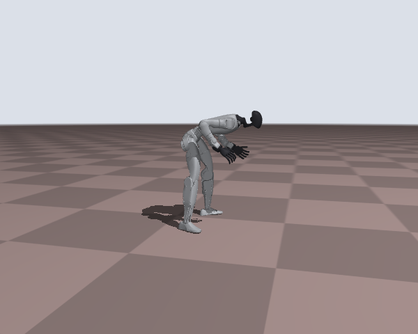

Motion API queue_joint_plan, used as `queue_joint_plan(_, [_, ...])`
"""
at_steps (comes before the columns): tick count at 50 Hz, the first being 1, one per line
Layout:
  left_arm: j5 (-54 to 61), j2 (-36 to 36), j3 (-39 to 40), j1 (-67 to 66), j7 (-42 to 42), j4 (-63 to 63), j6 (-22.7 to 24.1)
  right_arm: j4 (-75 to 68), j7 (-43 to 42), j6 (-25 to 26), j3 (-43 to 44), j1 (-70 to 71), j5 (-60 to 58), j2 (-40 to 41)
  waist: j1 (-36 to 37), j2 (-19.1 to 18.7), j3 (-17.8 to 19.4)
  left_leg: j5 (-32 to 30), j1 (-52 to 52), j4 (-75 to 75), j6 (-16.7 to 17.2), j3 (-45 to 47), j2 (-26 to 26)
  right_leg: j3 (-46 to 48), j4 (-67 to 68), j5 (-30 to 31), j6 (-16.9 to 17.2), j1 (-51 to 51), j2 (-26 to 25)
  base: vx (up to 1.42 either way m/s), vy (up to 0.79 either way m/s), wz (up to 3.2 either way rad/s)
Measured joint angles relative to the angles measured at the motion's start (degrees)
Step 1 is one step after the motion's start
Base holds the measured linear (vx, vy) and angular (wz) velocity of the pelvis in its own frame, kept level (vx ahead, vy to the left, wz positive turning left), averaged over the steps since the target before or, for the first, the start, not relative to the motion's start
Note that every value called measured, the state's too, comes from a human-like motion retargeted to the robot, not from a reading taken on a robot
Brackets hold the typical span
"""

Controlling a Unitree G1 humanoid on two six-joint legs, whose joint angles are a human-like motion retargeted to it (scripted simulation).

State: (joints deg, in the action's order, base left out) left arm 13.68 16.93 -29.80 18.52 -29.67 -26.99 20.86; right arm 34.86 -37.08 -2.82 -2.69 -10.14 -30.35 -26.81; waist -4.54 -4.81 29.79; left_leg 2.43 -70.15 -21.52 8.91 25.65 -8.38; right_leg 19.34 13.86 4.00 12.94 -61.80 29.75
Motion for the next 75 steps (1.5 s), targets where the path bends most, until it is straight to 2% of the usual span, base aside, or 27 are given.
queue_joint_plan(3, [-0.3, 1.3, 3.9, -4.3, 0.2, -2.7, -0.8, 3.7, 2.6, -0.2, 0.4, 0.6, -5.1, 5.3, 1.7, 1.2, 0.0, 0.7, 5.3, 0.6, -0.9, -4.7, 0.2, 3.8, 4.0, -0.7, -2.4, 7.6, -0.3, 0.13, 0.07, 0.48])
queue_joint_plan(7, [2.0, 3.5, 7.9, -9.4, 1.0, -5.1, -1.0, 10.7, 5.0, -3.3, -0.7, 5.2, -0.1, 6.3, 5.1, 3.1, 0.0, 2.0, 15.1, 2.1, -1.4, -10.5, -0.6, 3.6, 8.8, -1.1, -5.6, 18.4, -2.8, 0.21, 0.01, 0.6])
queue_joint_plan(11, [1.9, 6.0, 10.9, -13.8, 2.6, -4.4, -0.8, 9.6, 7.8, -3.4, -1.4, 22.8, 1.8, -1.6, 8.0, 5.5, 0.0, 3.2, 26.9, 4.1, -0.3, -16.2, -0.7, -3.4, 13.6, -1.0, -7.1, 29.2, -6.3, 0.26, -0.02, 1.13])
queue_joint_plan(13, [3.0, 7.6, 11.7, -14.5, 5.0, -2.5, -0.4, 4.4, 4.4, -1.1, -0.5, 35.0, 0.3, -8.5, 9.9, 6.8, 0.0, 3.7, 33.5, 5.7, 0.0, -18.5, 0.1, -7.7, 15.4, -0.3, -6.7, 34.9, -7.6, 0.31, -0.01, 1.44])
queue_joint_plan(18, [6.4, 13.3, 11.0, -11.2, 11.0, 5.2, -1.5, -26.7, -9.0, 4.6, -5.5, 67.9, 12.0, -30.2, 15.5, 9.1, -2.3, 3.4, 45.3, 10.0, -1.3, -23.0, 2.8, -15.8, 17.7, 3.3, -4.9, 45.8, -9.7, 0.26, -0.02, 1.42])
queue_joint_plan(20, [6.3, 15.7, 9.5, -9.2, 12.0, 8.1, -0.8, -52.0, -13.6, 9.3, -18.7, 85.3, 13.5, -41.5, 17.7, 9.9, -4.8, 3.0, 46.7, 10.8, -1.4, -25.1, 4.0, -17.9, 17.7, 5.0, -3.4, 48.3, -10.4, 0.23, -0.05, 1.53])
queue_joint_plan(22, [7.6, 17.0, 8.5, -8.2, 11.6, 10.0, 0.4, -83.4, -8.4, 9.0, -39.5, 106.3, 24.3, -43.5, 18.4, 10.5, -6.9, 2.7, 47.5, 11.2, -1.3, -27.0, 4.9, -19.7, 17.2, 6.3, -1.8, 50.8, -11.5, 0.19, -0.08, 1.55])
queue_joint_plan(25, [9.3, 18.2, 7.5, -9.2, 11.7, 11.1, 0.4, -102.6, 5.4, 6.0, -50.7, 112.5, 47.0, -48.6, 20.6, 12.0, -9.9, 2.1, 48.4, 12.5, -1.7, -30.1, 6.0, -22.7, 16.1, 8.7, 0.4, 53.6, -13.6, 0.21, -0.12, 1.39])
queue_joint_plan(27, [8.4, 17.4, 11.1, -13.2, 11.5, 9.5, -0.5, -90.5, -2.7, 3.1, -45.4, 104.9, 47.6, -54.3, 20.3, 12.4, -10.2, 1.6, 49.4, 13.6, -2.1, -31.9, 6.3, -24.9, 15.1, 10.6, 1.2, 55.6, -15.3, 0.22, -0.15, 1.23])
queue_joint_plan(30, [8.1, 15.3, 17.8, -23.0, 11.9, 7.5, -2.1, -57.8, -6.8, 2.3, -5.2, 65.3, 37.7, -54.3, 17.3, 12.8, -11.2, 1.3, 51.4, 15.2, -1.3, -36.1, 4.2, -28.5, 11.9, 14.8, 2.1, 59.3, -20.8, 0.2, -0.22, 1.01])
queue_joint_plan(32, [7.3, 17.3, 19.9, -26.0, 13.1, 8.9, -1.7, -40.3, -0.7, -0.3, 23.2, 33.6, 31.0, -46.8, 18.1, 13.9, -11.1, 2.4, 52.5, 15.9, 1.3, -39.5, 0.1, -30.1, 10.5, 17.0, 2.1, 61.3, -26.4, 0.2, -0.39, 0.78])
queue_joint_plan(33, [5.8, 17.9, 20.6, -26.6, 13.7, 9.6, -2.8, -35.8, 5.2, 0.1, 30.2, 25.0, 27.2, -45.0, 18.4, 14.9, -10.9, 2.6, 52.7, 16.1, -1.3, -40.2, 0.1, -31.4, 10.3, 17.5, 2.1, 61.9, -27.5, 0.18, -0.42, 0.75])
queue_joint_plan(35, [4.6, 18.6, 21.7, -26.7, 15.4, 10.6, -3.8, -35.2, 12.3, 0.6, 35.3, 18.6, 29.0, -45.6, 19.1, 15.6, -9.9, 3.5, 53.6, 16.1, -1.6, -41.6, -1.6, -33.9, 9.9, 18.4, 2.1, 63.4, -30.7, 0.17, -0.44, 0.56])
queue_joint_plan(36, [4.9, 19.0, 21.3, -25.6, 15.5, 11.1, -3.4, -40.5, 11.1, 0.7, 35.4, 19.1, 31.7, -48.5, 20.0, 16.0, -9.2, 4.3, 53.8, 15.4, -1.3, -41.9, -2.1, -35.2, 9.7, 18.7, 2.1, 64.2, -31.8, 0.17, -0.43, 0.33])
queue_joint_plan(40, [4.9, 22.6, 13.1, -15.7, 14.7, 13.1, -1.7, -80.3, 6.2, 7.3, 26.0, 30.3, 29.6, -67.0, 27.0, 16.5, -6.0, 7.4, 54.3, 12.4, -0.4, -41.0, -3.0, -40.8, 8.5, 19.1, 2.1, 66.8, -34.4, 0.15, -0.33, -0.1])
queue_joint_plan(42, [2.9, 26.0, 7.5, -8.7, 13.8, 13.8, -1.5, -96.7, 15.7, 9.2, 20.2, 37.5, 37.7, -71.8, 31.6, 17.3, -4.9, 7.9, 55.1, 12.7, 0.5, -39.5, -3.5, -43.1, 8.2, 18.4, 2.1, 67.3, -34.5, 0.07, -0.17, -0.54])
queue_joint_plan(43, [2.5, 27.1, 5.9, -6.7, 13.4, 13.9, -1.6, -98.7, 16.9, 8.5, 19.6, 41.3, 47.3, -71.5, 32.9, 17.7, -4.8, 7.9, 55.6, 13.1, 0.7, -38.9, -3.7, -43.9, 8.0, 17.9, 2.1, 67.6, -34.4, -0.01, -0.07, -0.51])
queue_joint_plan(45, [2.5, 28.6, 6.5, -5.3, 12.1, 13.3, -1.1, -92.1, 9.5, 0.0, 18.4, 51.5, 69.7, -66.1, 32.8, 19.0, -4.4, 7.4, 56.5, 14.1, 1.8, -37.7, -3.6, -44.8, 8.1, 16.6, 2.1, 67.8, -33.6, -0.09, 0.01, -0.38])
queue_joint_plan(47, [6.8, 24.5, 10.3, -9.6, 12.2, 12.0, -0.8, -76.6, 4.2, -5.6, 8.1, 61.1, 69.5, -59.9, 28.3, 18.9, -7.1, 5.9, 55.8, 15.3, 2.8, -37.4, -3.2, -42.9, 8.9, 15.1, 2.1, 66.4, -32.6, -0.2, 0.11, -0.11])
queue_joint_plan(51, [15.0, 12.9, 15.3, -15.2, 11.2, 9.2, -0.6, -42.0, -0.7, -7.6, -2.4, 62.3, 50.5, -55.0, 21.1, 13.4, -8.4, 3.0, 54.3, 16.8, 1.9, -36.8, -3.0, -39.2, 10.9, 11.9, 2.1, 63.1, -30.4, -0.36, 0.29, -0.31])
queue_joint_plan(55, [22.0, 5.5, 17.7, -16.1, 12.0, 4.5, -1.3, -10.2, 0.3, -4.8, 2.6, 48.6, 32.1, -48.9, 21.6, 9.1, -3.5, 1.2, 52.8, 17.3, -0.3, -32.4, -2.7, -36.4, 13.2, 8.1, 2.1, 58.4, -26.4, -0.4, 0.26, -1.09])
queue_joint_plan(59, [19.2, 3.8, 17.1, -19.3, 11.7, -1.2, -0.8, 8.8, 6.1, -3.5, 6.0, 35.3, 7.8, -40.6, 24.0, 6.1, -0.4, -0.1, 45.8, 15.8, -0.6, -27.5, -2.7, -30.2, 14.8, 3.6, 2.1, 49.3, -21.7, -0.41, 0.16, -1.31])
queue_joint_plan(62, [18.3, 3.6, 17.3, -23.2, 11.6, -5.3, -0.7, 11.9, 7.8, -5.3, -5.3, 32.9, 11.3, -31.9, 23.4, 6.4, 0.0, -2.1, 38.1, 15.7, -0.8, -23.0, -0.4, -24.9, 15.9, -0.8, 1.2, 40.0, -15.4, -0.4, 0.17, -1.2])
queue_joint_plan(64, [18.9, 4.9, 19.6, -25.5, 10.4, -7.4, 0.2, 8.3, 5.4, -3.3, -19.0, 38.2, 12.4, -23.6, 21.9, 7.5, 0.0, -4.6, 31.8, 16.9, 0.4, -20.8, -2.8, -18.3, 15.2, -2.5, -3.3, 32.9, -14.7, -0.4, -0.06, -1.67])
queue_joint_plan(66, [18.0, 3.7, 18.5, -27.6, 8.8, -8.2, 0.2, 4.9, 2.7, -0.6, -24.8, 40.3, 8.8, -19.7, 21.9, 6.9, 0.0, -6.6, 26.7, 17.9, 0.7, -18.2, -4.1, -11.5, 14.1, -4.5, -6.6, 27.3, -13.2, -0.37, -0.11, -1.63])
queue_joint_plan(71, [16.3, 2.7, 15.5, -30.7, 4.3, -7.1, 0.1, -1.3, 3.1, 1.8, -26.9, 42.8, 6.1, -10.6, 20.6, 5.2, 0.0, -11.3, 17.0, 21.7, 3.0, -11.9, -6.6, 4.7, 9.8, -10.3, -12.7, 16.6, -11.3, -0.31, -0.17, -1.47])
queue_joint_plan(75, [11.3, 4.0, 13.7, -32.3, 0.2, -8.2, -0.7, -1.5, -0.2, 0.1, -21.0, 36.8, 9.6, -3.3, 18.1, 0.8, 0.0, -13.2, 13.6, 23.6, 5.6, -8.3, -6.2, 3.9, 8.2, -13.8, -11.2, 10.3, -10.3, -0.19, -0.14, -0.57])
